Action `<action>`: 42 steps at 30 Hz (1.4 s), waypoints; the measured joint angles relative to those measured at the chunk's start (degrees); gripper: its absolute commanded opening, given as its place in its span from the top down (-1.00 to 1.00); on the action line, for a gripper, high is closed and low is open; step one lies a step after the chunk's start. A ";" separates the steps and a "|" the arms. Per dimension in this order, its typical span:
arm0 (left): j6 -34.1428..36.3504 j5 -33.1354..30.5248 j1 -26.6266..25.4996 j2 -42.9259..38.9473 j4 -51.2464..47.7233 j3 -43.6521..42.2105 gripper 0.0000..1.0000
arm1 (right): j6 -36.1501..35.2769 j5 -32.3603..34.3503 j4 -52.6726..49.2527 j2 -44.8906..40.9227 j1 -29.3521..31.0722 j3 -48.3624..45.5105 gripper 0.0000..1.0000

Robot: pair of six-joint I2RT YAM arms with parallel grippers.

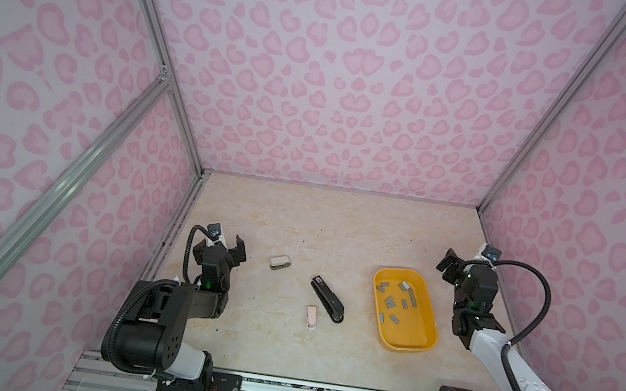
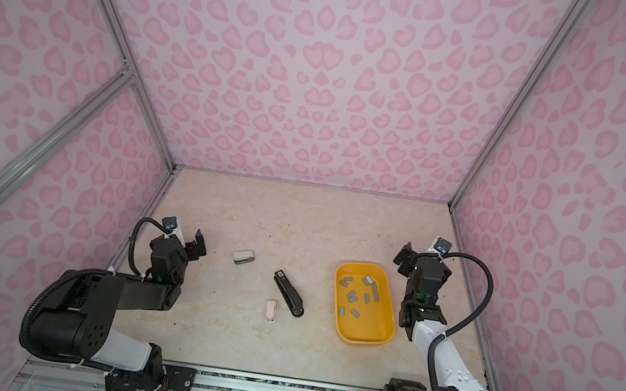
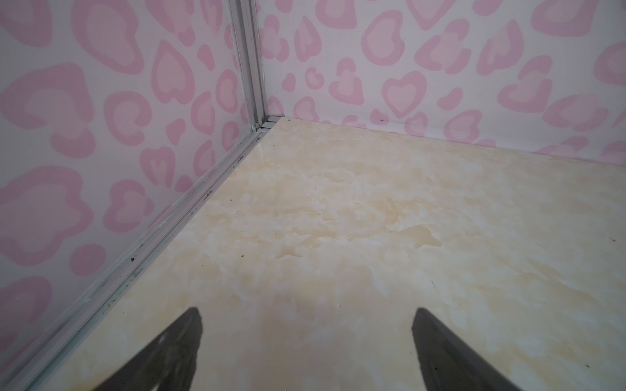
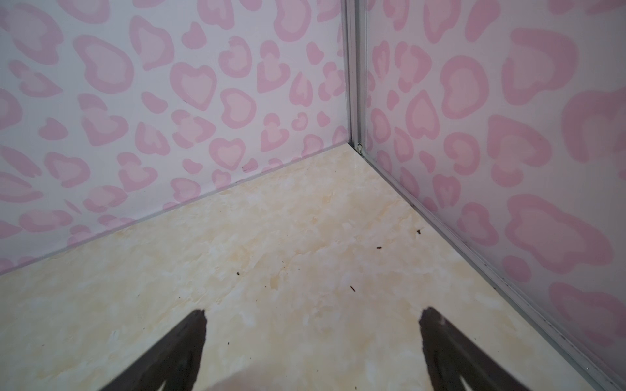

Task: Load the staples into the stapler
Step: 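Raise the left gripper toward the black stapler while the right moves over the tray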

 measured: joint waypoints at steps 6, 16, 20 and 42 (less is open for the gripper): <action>0.02 0.00 0.00 0.00 0.00 0.00 -0.95 | 6.99 -8.83 -5.90 -5.33 -0.42 0.61 -0.96; 1.11 2.54 0.00 -4.74 -3.98 1.11 -0.95 | 19.19 -20.81 -10.67 -14.73 -0.83 -4.26 -0.96; 2.14 4.33 -0.39 -11.41 -7.10 2.12 -0.95 | 18.27 -21.53 -11.91 -16.20 7.50 -3.80 -0.96; -23.06 15.23 0.00 -35.08 -53.90 18.78 -0.95 | 26.56 -22.69 -12.90 -4.87 50.21 14.80 -0.96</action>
